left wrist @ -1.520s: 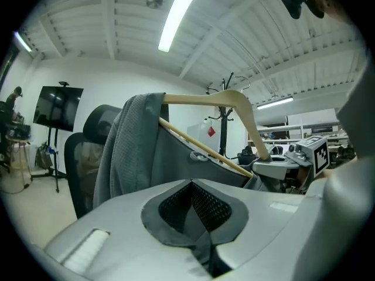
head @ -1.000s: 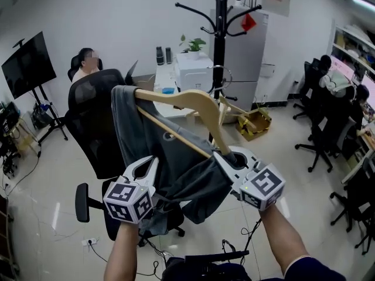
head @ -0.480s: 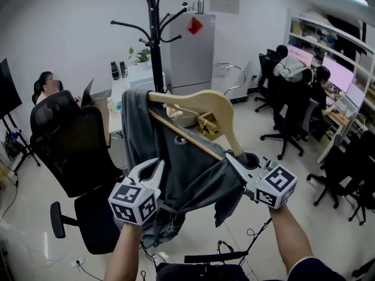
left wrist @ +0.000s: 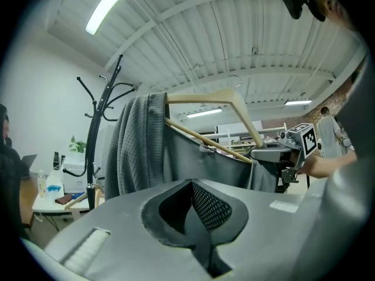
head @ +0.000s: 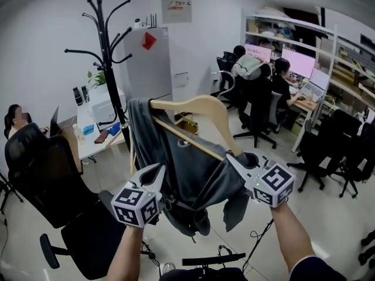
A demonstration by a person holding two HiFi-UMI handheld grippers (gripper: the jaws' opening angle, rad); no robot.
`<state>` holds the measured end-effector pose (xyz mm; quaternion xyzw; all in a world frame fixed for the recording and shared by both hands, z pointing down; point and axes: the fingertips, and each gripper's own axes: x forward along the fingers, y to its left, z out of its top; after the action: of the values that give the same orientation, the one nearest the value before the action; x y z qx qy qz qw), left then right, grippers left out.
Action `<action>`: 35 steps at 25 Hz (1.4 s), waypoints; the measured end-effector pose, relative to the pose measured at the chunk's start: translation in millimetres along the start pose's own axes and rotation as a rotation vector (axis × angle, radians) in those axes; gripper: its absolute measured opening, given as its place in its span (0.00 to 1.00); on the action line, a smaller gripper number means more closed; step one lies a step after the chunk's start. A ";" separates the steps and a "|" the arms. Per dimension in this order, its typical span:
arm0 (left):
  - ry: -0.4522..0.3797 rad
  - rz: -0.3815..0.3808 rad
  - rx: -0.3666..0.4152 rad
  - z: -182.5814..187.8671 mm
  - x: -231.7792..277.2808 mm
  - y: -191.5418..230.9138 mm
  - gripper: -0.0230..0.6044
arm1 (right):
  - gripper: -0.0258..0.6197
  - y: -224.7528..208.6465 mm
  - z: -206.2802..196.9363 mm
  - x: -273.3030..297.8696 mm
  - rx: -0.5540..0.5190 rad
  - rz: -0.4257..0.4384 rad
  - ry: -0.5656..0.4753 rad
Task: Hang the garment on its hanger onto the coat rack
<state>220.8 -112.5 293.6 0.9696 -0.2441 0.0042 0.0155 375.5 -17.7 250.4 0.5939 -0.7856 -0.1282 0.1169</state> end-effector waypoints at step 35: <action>-0.047 0.123 0.052 45.3 20.1 143.4 0.01 | 0.09 -36.6 11.1 187.2 -0.031 0.126 -0.019</action>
<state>170.6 -249.7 252.6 0.9527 -0.3032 -0.0113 -0.0159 354.8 -206.9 233.4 0.5402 -0.8204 -0.1384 0.1264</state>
